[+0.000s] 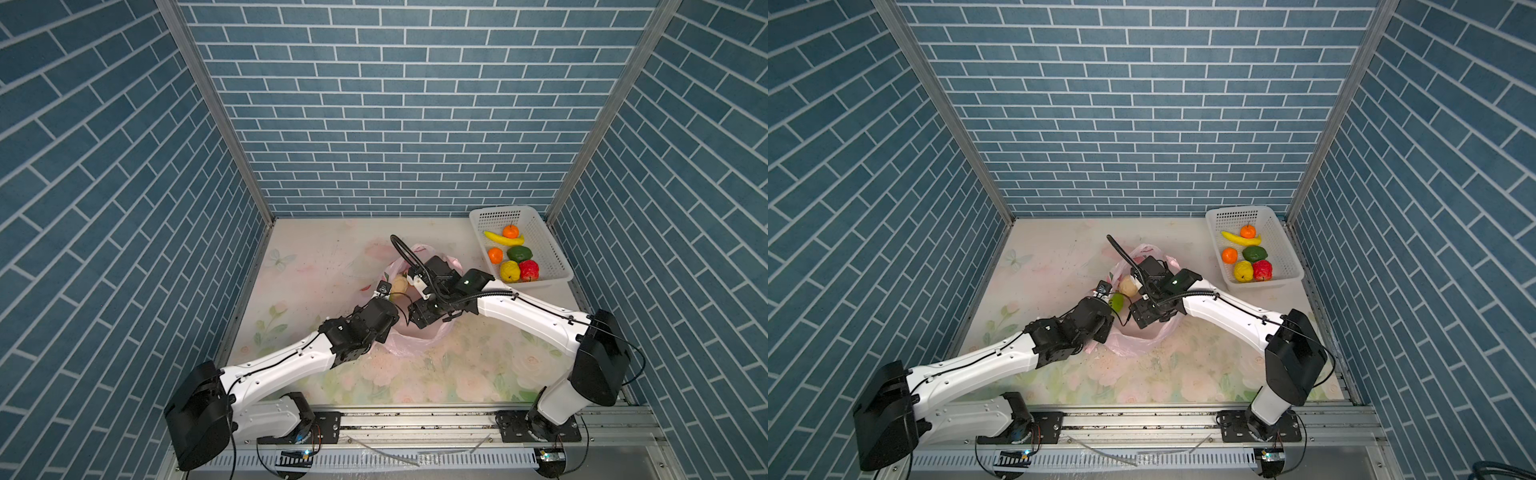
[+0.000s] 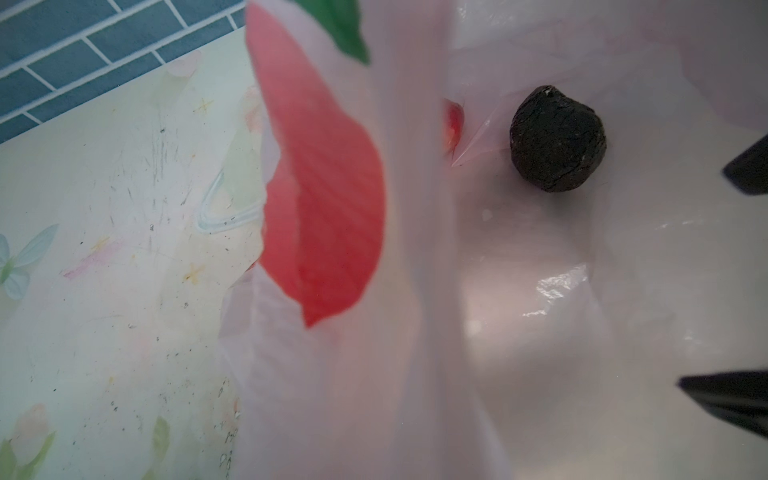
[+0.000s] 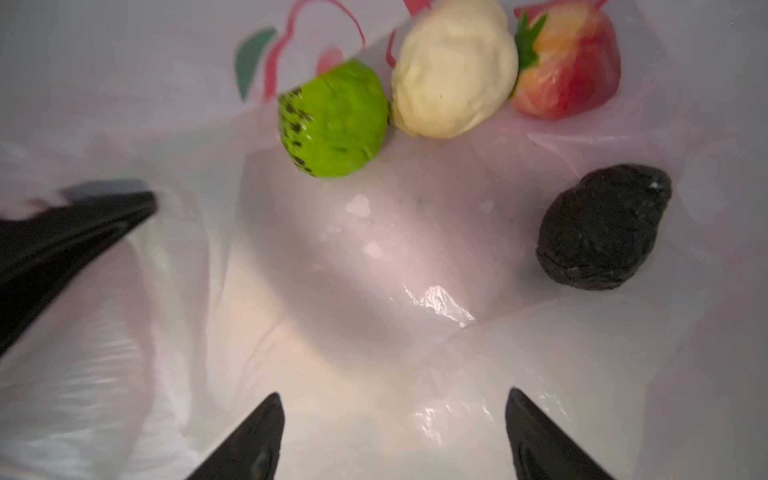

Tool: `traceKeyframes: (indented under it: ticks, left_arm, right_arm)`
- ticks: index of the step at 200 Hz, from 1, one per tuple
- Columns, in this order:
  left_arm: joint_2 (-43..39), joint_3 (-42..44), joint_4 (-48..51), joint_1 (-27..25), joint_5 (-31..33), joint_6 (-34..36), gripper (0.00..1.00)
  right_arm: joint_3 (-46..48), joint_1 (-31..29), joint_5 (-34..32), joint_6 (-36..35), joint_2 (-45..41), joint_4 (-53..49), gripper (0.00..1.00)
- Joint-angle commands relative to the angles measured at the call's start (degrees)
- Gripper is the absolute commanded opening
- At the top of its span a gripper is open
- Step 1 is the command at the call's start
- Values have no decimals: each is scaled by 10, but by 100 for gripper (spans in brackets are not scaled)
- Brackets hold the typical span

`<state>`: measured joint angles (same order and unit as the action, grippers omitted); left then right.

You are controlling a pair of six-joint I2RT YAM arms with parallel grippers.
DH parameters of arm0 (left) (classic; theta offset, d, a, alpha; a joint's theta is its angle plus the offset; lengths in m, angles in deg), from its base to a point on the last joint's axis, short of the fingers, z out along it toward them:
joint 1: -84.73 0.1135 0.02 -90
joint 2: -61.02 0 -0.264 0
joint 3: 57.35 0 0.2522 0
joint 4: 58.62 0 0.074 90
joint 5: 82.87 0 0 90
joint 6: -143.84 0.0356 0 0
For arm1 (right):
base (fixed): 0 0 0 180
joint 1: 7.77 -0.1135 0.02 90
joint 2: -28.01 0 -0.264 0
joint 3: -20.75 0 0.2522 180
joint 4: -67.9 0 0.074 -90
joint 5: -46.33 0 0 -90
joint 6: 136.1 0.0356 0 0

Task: Untie the knot of the plastic bag and take out the fruit
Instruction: 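Lower the right gripper to the black fruit and close on it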

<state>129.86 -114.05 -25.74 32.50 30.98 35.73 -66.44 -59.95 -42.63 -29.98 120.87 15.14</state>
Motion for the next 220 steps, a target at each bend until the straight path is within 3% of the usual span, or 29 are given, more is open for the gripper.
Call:
traceKeyframes:
  ticks: [1, 58, 118, 220]
  left_arm:
    - [13, -21, -13, -12, -6, 15, 0]
    - [31, -31, -22, -28, -6, 25, 0]
    - [31, -36, -15, -35, -4, 33, 0]
    - [20, -25, -15, -35, -5, 35, 0]
  right_arm:
    - [33, -2, -36, 6, 16, 53, 83]
    - [27, 14, -129, 92, 84, 130, 84]
    - [-13, 37, -242, 132, 126, 112, 88]
    - [-35, 84, -194, 125, 200, 194, 89]
